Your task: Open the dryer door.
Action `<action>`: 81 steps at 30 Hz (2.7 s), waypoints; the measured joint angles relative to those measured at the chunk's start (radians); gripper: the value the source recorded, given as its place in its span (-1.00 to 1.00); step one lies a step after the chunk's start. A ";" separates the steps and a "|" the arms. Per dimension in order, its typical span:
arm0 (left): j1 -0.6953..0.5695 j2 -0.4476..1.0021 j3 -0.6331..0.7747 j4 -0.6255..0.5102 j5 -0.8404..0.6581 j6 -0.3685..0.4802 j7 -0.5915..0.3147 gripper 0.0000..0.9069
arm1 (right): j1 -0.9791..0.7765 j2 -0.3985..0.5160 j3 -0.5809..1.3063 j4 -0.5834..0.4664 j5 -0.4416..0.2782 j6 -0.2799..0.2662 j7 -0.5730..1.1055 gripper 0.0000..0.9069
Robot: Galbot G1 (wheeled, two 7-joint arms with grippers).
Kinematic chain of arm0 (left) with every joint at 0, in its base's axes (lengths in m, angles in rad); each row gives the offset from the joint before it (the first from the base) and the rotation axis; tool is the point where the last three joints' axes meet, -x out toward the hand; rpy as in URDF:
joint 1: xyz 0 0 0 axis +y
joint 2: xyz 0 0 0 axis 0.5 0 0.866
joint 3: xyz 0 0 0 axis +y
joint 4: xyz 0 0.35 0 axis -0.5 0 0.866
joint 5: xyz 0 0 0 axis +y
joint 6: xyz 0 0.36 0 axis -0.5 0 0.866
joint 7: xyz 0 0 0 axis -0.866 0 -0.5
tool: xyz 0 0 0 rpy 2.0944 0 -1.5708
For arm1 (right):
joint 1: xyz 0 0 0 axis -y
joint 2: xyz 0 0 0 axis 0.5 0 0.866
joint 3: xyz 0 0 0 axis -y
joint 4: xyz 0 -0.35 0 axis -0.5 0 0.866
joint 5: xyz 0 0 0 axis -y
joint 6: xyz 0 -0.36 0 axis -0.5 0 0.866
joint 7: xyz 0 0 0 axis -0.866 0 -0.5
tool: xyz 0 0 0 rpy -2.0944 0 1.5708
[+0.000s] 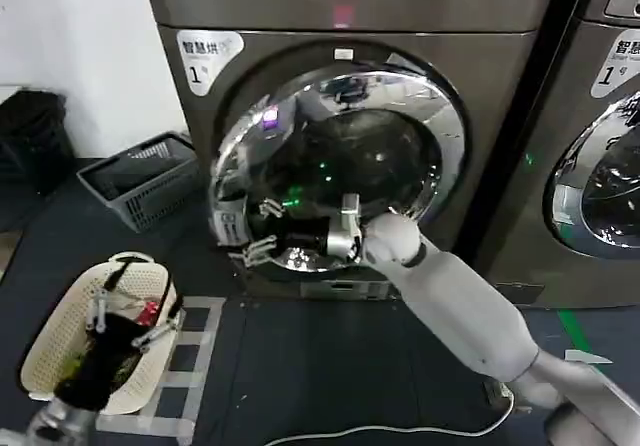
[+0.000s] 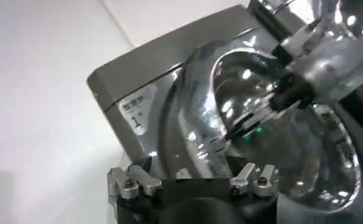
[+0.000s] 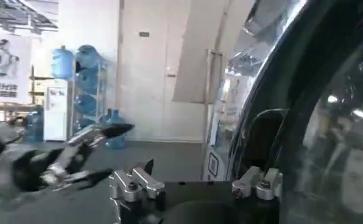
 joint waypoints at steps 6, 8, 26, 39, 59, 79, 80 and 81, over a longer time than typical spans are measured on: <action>-0.072 0.030 0.004 0.023 -0.054 0.074 0.003 1.00 | -0.015 -0.044 0.007 0.041 0.015 0.000 -0.067 1.00; -0.095 0.040 0.014 0.029 -0.056 0.086 0.002 1.00 | -0.023 -0.060 0.015 0.054 0.017 0.007 -0.104 1.00; -0.262 0.179 0.207 0.147 -0.028 0.127 0.006 1.00 | -0.086 -0.178 0.081 0.113 0.073 0.031 -0.283 1.00; -0.335 0.226 0.319 0.186 -0.020 0.123 0.026 1.00 | -0.174 -0.293 0.197 0.183 0.113 0.033 -0.292 1.00; -0.403 0.236 0.490 0.179 -0.021 0.084 0.028 1.00 | -1.091 -0.501 1.175 0.538 0.117 0.234 0.083 1.00; -0.535 0.194 0.694 0.245 -0.007 0.084 0.029 1.00 | -1.558 0.054 1.907 0.589 -0.360 0.205 0.773 1.00; -0.542 0.190 0.704 0.249 -0.007 0.084 0.029 1.00 | -1.552 0.074 1.925 0.580 -0.375 0.193 0.820 1.00; -0.552 0.186 0.714 0.254 -0.005 0.084 0.029 1.00 | -1.548 0.095 1.943 0.570 -0.390 0.187 0.861 1.00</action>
